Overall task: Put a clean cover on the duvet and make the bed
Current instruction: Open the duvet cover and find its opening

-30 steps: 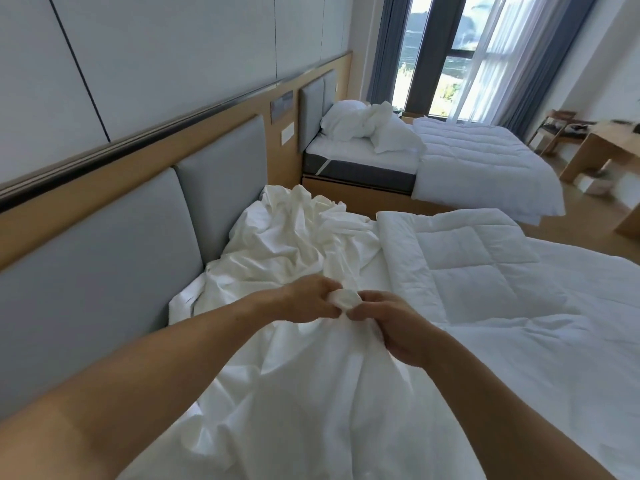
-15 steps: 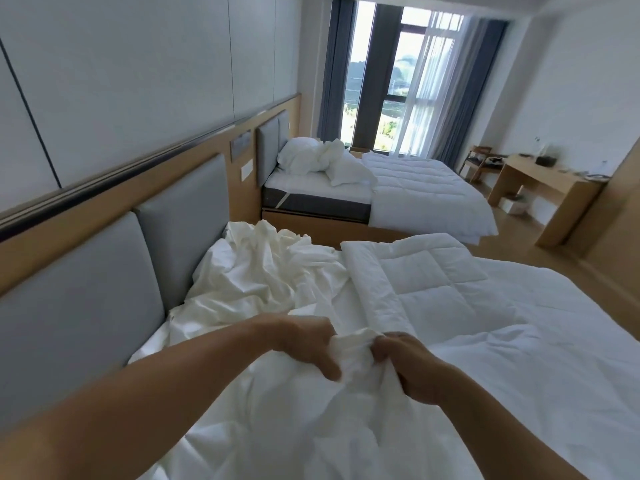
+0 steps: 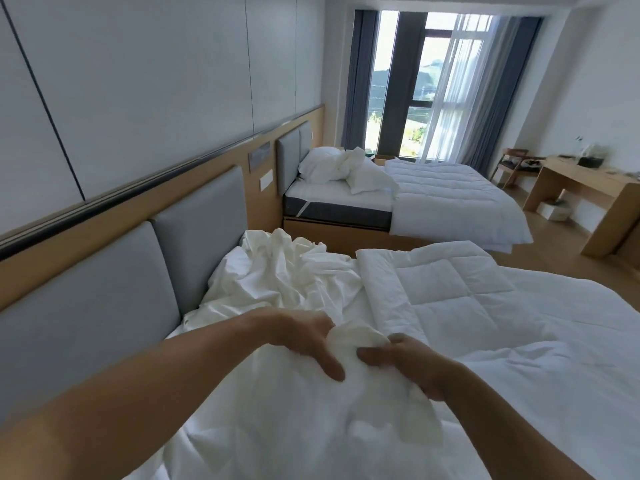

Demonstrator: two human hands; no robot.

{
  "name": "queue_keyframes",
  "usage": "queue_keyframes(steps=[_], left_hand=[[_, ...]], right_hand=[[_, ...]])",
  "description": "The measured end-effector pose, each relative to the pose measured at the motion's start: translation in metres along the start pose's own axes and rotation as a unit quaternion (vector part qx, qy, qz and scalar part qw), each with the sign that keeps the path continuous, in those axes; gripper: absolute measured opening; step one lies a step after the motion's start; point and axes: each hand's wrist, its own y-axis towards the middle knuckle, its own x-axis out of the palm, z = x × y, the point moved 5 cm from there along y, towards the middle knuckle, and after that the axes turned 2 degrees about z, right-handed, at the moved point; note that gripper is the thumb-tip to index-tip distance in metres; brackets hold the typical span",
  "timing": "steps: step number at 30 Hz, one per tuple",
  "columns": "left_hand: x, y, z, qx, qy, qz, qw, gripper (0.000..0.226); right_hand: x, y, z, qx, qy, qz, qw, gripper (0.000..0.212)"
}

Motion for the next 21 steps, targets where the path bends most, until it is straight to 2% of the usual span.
queue_keyframes(steps=[2,3,6,9,11,13,15,17,19,21], left_hand=[[0.001,0.001,0.006,-0.028,0.116,0.029,0.992,0.025],[-0.002,0.003,0.008,-0.038,0.131,0.055,0.989,0.019],[-0.011,0.006,0.011,-0.054,0.047,0.114,0.991,0.009],[-0.008,0.007,0.013,-0.055,-0.005,0.121,0.991,0.009],[-0.008,0.009,0.013,-0.050,-0.009,0.126,0.991,0.009],[-0.013,0.008,0.016,-0.037,-0.035,0.129,0.990,0.005],[-0.015,0.008,0.018,-0.036,-0.042,0.089,0.994,0.008],[-0.009,0.008,0.021,-0.057,0.034,0.022,0.998,0.028],[-0.004,0.008,0.022,-0.077,0.204,-0.019,0.976,0.047],[-0.005,0.008,0.022,-0.074,0.270,-0.026,0.960,0.046]], right_hand=[[-0.011,0.004,0.000,-0.026,0.044,-0.007,0.999,0.053],[-0.015,0.006,0.002,-0.035,0.070,-0.010,0.997,0.050],[-0.021,0.007,0.005,-0.059,0.155,-0.029,0.986,0.043],[-0.022,0.007,0.009,-0.086,0.217,-0.065,0.970,0.041],[-0.023,0.007,0.014,-0.080,0.211,-0.070,0.972,0.037],[-0.024,0.006,0.020,-0.070,0.184,-0.081,0.977,0.047],[-0.029,0.006,0.023,-0.068,0.166,-0.085,0.980,0.055],[-0.034,0.006,0.022,-0.064,0.150,-0.076,0.984,0.057],[-0.034,0.006,0.019,-0.057,0.110,-0.064,0.990,0.059],[-0.026,0.005,0.016,-0.052,0.012,-0.068,0.996,0.053]])
